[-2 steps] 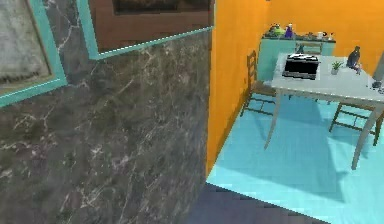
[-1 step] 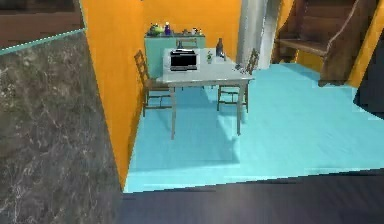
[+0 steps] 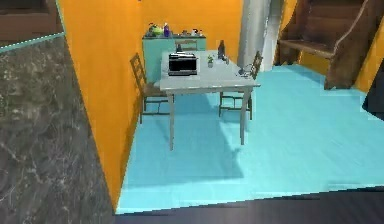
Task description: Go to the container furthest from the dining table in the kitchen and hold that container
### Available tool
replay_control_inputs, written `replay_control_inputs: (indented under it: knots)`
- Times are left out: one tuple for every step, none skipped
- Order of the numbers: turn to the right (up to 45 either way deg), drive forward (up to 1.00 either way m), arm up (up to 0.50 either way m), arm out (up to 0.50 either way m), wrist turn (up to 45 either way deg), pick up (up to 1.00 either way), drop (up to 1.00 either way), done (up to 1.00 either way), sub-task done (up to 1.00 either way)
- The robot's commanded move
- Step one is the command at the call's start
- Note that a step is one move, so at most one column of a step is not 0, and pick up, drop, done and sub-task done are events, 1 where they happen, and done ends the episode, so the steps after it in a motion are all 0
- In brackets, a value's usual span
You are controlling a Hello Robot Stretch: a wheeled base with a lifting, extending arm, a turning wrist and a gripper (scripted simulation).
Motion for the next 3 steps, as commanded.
replay_control_inputs:
  knots:
    - [3.0,0.00,0.00,0.00,0.0,0.00,0.00,0.00,0.00]
    - [0.0,0.40,0.00,0.00,0.0,0.00,0.00,0.00,0.00]
    - [0.0,0.65,0.00,0.00,0.0,0.00,0.00,0.00,0.00]
